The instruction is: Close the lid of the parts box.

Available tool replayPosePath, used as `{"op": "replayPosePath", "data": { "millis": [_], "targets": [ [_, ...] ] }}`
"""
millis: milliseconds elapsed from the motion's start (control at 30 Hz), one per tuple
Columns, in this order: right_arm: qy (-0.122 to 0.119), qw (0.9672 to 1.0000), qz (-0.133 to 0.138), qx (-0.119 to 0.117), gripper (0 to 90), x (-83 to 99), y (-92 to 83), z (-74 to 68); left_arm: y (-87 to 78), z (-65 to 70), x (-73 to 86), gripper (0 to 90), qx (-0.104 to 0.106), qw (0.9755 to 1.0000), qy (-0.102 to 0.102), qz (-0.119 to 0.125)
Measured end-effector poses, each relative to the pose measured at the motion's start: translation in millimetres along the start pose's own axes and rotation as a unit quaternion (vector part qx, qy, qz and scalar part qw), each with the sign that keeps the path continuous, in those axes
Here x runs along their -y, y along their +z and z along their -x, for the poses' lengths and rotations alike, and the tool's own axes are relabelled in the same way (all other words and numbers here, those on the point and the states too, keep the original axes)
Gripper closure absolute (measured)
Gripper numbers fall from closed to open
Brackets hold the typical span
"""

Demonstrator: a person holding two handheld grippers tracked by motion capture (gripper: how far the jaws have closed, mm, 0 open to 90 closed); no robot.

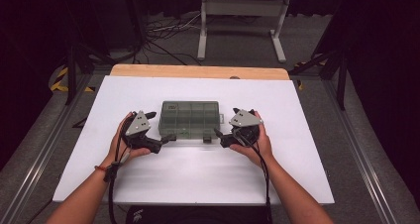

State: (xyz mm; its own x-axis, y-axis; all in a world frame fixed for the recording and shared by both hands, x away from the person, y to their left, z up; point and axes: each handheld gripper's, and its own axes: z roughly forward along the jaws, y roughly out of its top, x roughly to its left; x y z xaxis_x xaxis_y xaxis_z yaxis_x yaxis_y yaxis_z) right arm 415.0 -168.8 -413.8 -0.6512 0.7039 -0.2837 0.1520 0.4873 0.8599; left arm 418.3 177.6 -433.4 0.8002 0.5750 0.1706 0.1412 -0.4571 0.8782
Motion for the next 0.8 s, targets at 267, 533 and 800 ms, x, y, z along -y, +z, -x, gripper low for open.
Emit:
{"op": "replayPosePath", "data": {
  "millis": [267, 533, 800],
  "targets": [
    [-0.006, 0.9999, 0.0, 0.01, 7.3, 1.5, -6.7, -1.1, -3.8, 2.2, -0.9, 4.0, 0.001, 1.0, 0.005, 0.002],
    [-0.007, 0.9999, -0.004, 0.014, 7.4, 8.8, -17.6, -0.8, -10.5, 6.0, 0.2, 3.6, -0.002, 0.9999, 0.012, 0.002],
    [-0.001, 0.9999, -0.001, 0.013, 8.0, 13.3, -30.8, -3.7, -23.4, 8.2, 4.8, 3.7, -0.009, 0.9998, 0.015, 0.005]
  ]
}}
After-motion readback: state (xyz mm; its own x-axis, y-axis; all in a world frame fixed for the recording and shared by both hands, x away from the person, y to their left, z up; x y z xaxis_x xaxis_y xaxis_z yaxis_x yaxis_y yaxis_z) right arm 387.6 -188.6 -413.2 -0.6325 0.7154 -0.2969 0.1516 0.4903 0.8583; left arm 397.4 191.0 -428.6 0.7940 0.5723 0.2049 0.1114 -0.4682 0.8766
